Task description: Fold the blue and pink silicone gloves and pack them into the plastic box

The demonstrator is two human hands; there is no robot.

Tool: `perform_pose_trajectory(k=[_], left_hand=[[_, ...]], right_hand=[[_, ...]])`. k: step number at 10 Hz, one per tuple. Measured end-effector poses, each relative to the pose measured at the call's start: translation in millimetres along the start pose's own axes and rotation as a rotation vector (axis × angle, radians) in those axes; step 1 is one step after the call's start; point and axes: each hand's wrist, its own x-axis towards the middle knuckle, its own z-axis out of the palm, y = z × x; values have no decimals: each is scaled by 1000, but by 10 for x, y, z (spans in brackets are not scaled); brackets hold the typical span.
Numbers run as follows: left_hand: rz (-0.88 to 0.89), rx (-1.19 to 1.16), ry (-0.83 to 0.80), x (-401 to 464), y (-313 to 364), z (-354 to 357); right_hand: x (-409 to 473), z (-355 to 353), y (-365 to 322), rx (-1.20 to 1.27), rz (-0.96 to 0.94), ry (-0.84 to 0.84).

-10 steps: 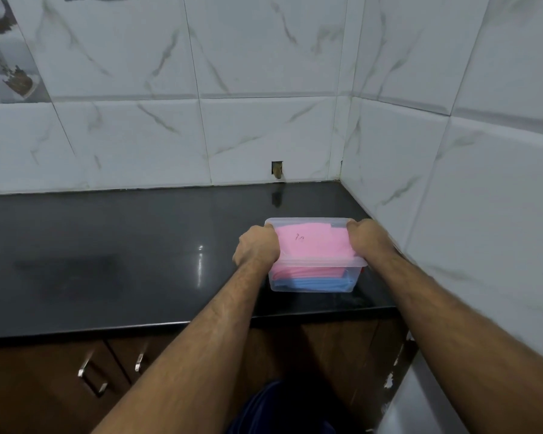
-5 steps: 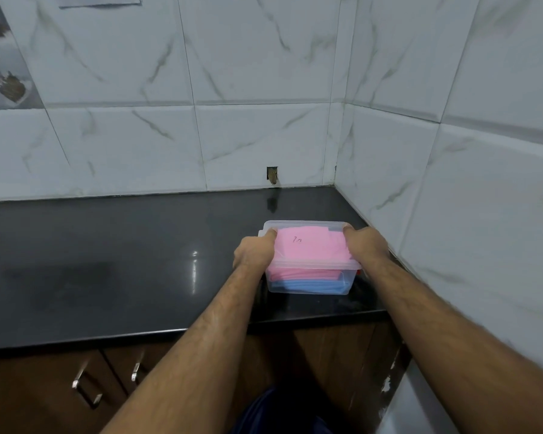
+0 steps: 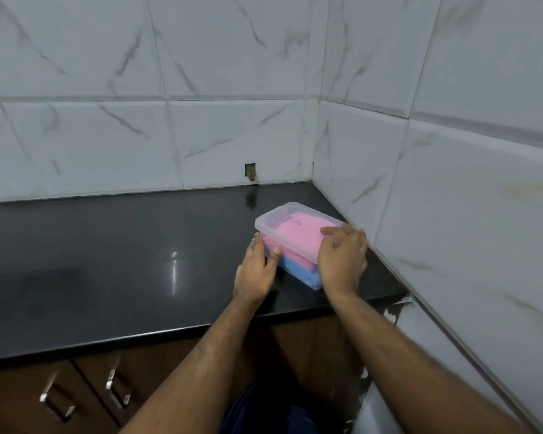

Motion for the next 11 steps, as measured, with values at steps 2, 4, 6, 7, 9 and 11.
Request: perform_pose_trajectory(k=[2,4,6,7,9,11], left_hand=[[228,370,-155,-8,-16,93],[246,565,-239,6,-37,149],[275,616,-333,44,-32,186],[267,607,-340,46,-19,181],[180,392,-161,-139,50,43],[170,519,5,-455,121,-468]], right_hand=[[-329,19,623,-391,-566,-58],[-285,100,720,-548,-537,-46],[-227,67,724,-590,-460,-30],[-200,-3,703,-619,-467,-63],[-188,-174,524,-634,-462,-135],[-248,-350,22,-605,-532,-244]])
